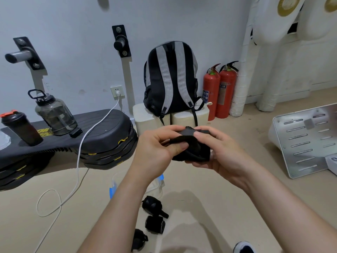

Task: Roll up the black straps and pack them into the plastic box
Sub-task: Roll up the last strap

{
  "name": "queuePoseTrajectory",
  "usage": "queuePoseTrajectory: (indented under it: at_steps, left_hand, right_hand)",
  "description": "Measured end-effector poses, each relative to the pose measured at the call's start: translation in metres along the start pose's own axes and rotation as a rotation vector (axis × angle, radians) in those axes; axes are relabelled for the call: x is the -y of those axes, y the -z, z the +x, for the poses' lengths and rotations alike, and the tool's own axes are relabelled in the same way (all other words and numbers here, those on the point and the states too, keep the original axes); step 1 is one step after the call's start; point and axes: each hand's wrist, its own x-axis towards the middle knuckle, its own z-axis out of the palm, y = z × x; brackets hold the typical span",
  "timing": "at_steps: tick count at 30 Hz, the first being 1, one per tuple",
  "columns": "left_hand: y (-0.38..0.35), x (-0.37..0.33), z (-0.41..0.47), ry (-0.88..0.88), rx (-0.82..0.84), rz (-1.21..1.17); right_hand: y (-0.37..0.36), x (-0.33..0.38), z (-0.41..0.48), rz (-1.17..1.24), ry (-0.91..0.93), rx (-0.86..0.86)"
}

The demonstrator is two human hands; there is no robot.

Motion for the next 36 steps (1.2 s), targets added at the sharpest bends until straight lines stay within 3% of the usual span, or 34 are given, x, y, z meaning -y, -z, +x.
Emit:
queuePoseTrajectory:
  at_steps: [10,15,20,29,36]
  left_hand:
    - [0.000,0.000,-0.001,0.053,-0.001,-0.091]
    - [-0.003,0.005,-0.003,-0.226,-0.084,0.404]
    - [0.000,0.006,-0.001,-0.278,-0.048,0.450]
    - [-0.009,0.000,-0.001,-0.064,-0.300,0.394]
    - [-0.004,0.004,0.002,0.113,-0.243,0.184]
  right_hand:
    - [-0.006,-0.001,0.002,-0.024,0.075,-0.042]
    - [-0.006,0.000,0.000,-0.055,0.032,-0.045]
    - [-0.006,-0.003,0.001,-0.141,0.070,-0.017]
    - [-0.019,-0.005,0.004,-0.129,0.133,-0.051]
    - [-0.023,-0.002,0.000,-0.165,0.232,-0.072]
